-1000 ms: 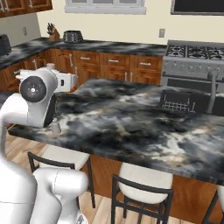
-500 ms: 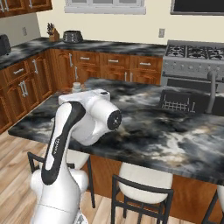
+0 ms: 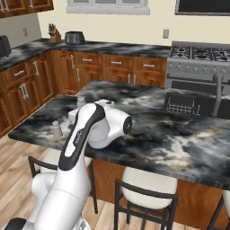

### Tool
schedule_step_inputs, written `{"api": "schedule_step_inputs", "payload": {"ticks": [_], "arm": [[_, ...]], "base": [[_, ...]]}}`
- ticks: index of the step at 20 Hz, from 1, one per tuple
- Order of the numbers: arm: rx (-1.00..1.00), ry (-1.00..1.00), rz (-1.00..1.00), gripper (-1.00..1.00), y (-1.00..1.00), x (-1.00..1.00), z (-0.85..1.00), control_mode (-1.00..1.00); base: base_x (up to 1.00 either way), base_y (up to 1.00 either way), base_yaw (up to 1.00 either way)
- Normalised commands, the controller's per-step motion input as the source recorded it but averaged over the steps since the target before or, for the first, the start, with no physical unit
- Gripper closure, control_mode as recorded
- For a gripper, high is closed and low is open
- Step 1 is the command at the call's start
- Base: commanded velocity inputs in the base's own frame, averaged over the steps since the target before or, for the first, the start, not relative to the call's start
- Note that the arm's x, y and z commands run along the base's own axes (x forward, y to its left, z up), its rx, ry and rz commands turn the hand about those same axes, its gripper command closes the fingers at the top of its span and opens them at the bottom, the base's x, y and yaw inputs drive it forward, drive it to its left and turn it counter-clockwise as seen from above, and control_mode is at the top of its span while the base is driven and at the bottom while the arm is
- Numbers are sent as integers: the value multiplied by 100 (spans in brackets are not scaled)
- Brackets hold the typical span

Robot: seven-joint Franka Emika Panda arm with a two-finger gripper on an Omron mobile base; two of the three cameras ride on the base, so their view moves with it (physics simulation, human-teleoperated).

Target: The dining table condiment station is running low on shaker. Refill the condiment station by opening the cabinet and taking the shaker from the cabinet and placing it on the dining table.

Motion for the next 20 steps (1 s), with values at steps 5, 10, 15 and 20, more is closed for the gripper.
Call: {"api": "schedule_step_inputs", "payload": {"ticks": [5,10,15,20], "arm": [[-3,5,6,100,6,12,-30,-100],[-1,1,3,100,0,0,-46,-100],[0,1,3,100,0,0,-47,-100],[0,11,5,100,0,31,-40,-100]], "base": [[0,0,0],[0,0,0],[0,0,0],[0,0,0]]}}
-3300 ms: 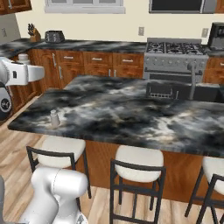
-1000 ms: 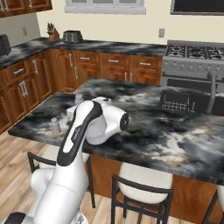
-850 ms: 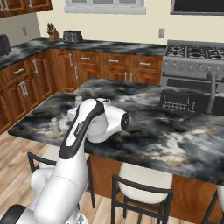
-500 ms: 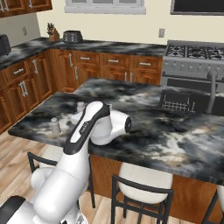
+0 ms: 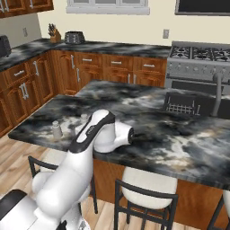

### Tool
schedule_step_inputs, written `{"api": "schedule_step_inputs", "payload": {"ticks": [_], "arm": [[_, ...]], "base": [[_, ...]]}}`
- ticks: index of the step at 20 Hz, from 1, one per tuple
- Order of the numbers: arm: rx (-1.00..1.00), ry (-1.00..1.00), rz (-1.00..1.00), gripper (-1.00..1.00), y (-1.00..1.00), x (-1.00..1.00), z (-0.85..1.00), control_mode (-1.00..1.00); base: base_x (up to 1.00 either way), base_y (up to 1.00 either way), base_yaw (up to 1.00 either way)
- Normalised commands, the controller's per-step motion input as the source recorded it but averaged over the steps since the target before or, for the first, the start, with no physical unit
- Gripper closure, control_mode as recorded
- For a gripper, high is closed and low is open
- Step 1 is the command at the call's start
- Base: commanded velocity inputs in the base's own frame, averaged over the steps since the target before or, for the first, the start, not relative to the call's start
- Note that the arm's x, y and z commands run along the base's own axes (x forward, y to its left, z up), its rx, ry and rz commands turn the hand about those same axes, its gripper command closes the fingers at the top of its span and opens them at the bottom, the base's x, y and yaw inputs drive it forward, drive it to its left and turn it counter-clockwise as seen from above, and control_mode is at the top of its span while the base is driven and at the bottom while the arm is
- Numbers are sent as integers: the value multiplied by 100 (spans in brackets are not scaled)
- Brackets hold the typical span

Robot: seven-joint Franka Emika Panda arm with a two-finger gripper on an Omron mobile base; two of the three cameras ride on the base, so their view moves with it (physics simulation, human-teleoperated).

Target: The dining table condiment station is running low on shaker. Refill the condiment station by opening the cabinet and taking the shaker from the cabinet and placing it on the dining table.

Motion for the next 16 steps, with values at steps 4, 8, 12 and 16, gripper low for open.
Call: {"api": "schedule_step_inputs", "payload": {"ticks": [4,8,12,16], "arm": [[0,6,9,100,-4,51,-39,-100],[0,0,13,100,-10,45,-41,-100],[0,-22,15,100,-7,8,-46,-100],[0,-25,14,100,-3,6,-41,-100]], "base": [[0,0,0],[0,0,0],[0,0,0],[0,0,0]]}}
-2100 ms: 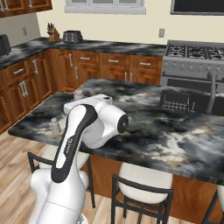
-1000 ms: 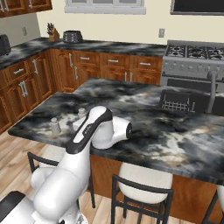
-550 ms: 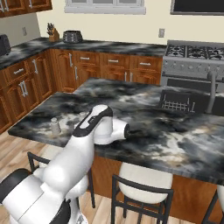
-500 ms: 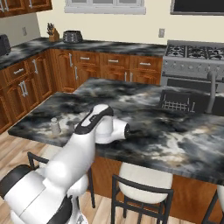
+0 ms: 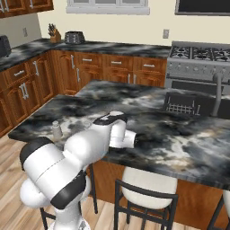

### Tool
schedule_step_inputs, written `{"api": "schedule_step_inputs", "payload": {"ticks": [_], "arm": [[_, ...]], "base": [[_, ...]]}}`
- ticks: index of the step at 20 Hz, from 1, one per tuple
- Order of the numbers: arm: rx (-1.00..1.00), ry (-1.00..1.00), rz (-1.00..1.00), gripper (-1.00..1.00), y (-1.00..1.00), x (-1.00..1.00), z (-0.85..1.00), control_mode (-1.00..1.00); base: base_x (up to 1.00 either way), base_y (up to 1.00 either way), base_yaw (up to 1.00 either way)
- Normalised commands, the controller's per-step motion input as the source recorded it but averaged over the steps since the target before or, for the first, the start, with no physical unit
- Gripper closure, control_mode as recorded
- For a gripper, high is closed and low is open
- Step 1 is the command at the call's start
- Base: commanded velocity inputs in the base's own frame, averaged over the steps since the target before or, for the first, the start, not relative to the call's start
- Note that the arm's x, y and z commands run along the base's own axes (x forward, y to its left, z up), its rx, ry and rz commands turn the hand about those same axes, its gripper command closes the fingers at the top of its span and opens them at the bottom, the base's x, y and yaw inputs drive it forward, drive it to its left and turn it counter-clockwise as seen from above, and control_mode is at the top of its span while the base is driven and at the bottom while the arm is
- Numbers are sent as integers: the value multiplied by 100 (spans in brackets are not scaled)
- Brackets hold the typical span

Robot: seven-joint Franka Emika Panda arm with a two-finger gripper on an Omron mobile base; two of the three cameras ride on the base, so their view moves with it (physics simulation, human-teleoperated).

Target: The dining table condiment station is running low on shaker. Refill the condiment station by opening the cabinet and taking the shaker from the cabinet and placing it on the dining table.

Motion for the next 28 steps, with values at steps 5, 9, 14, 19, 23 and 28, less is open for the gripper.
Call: {"api": "schedule_step_inputs", "payload": {"ticks": [5,9,14,19,23,28], "arm": [[0,-1,8,100,-1,23,-21,-100],[0,4,5,100,-4,32,-21,-100],[0,5,5,100,0,12,-29,-100],[0,-1,1,100,0,-9,-33,-100],[1,0,2,-100,-6,0,-6,-100],[3,0,3,-100,-20,0,0,-100]], "base": [[0,0,0],[0,0,0],[0,0,0],[0,0,0],[0,0,0],[0,0,0]]}}
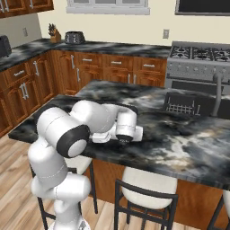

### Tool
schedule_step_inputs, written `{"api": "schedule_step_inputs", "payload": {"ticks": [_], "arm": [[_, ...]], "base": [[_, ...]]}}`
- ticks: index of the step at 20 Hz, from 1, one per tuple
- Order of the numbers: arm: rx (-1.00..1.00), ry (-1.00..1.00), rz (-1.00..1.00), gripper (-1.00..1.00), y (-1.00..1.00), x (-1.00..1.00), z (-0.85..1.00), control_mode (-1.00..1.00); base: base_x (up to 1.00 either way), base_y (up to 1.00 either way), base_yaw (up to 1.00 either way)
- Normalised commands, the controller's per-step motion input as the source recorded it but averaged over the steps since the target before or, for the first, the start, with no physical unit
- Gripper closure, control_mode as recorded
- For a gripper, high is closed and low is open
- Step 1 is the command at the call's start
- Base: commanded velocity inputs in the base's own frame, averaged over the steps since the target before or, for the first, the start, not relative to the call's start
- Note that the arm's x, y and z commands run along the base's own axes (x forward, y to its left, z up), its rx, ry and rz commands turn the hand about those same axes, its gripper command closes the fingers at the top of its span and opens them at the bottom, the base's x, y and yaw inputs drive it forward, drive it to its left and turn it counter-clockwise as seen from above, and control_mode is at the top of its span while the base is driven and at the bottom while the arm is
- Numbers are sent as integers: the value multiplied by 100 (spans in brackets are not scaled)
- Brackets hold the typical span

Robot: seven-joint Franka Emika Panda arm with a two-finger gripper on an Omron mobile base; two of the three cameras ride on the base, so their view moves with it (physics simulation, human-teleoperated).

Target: The dining table condiment station is running low on shaker. Refill the condiment station by opening the cabinet and taking the shaker from the cabinet and placing it on the dining table.

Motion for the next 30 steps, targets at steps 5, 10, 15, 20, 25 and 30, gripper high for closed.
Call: {"api": "schedule_step_inputs", "payload": {"ticks": [5,10,15,20,25,30], "arm": [[2,0,1,-100,-14,0,5,-100],[0,0,0,-100,-9,0,45,-100],[0,0,0,-100,-7,-16,75,-100],[0,-3,0,-100,2,-45,85,-100],[-6,-1,-4,-100,38,-51,87,-100],[-11,0,-6,-100,55,-49,79,-100]], "base": [[0,0,0],[0,0,0],[0,0,0],[0,0,0],[0,0,0],[0,0,0]]}}
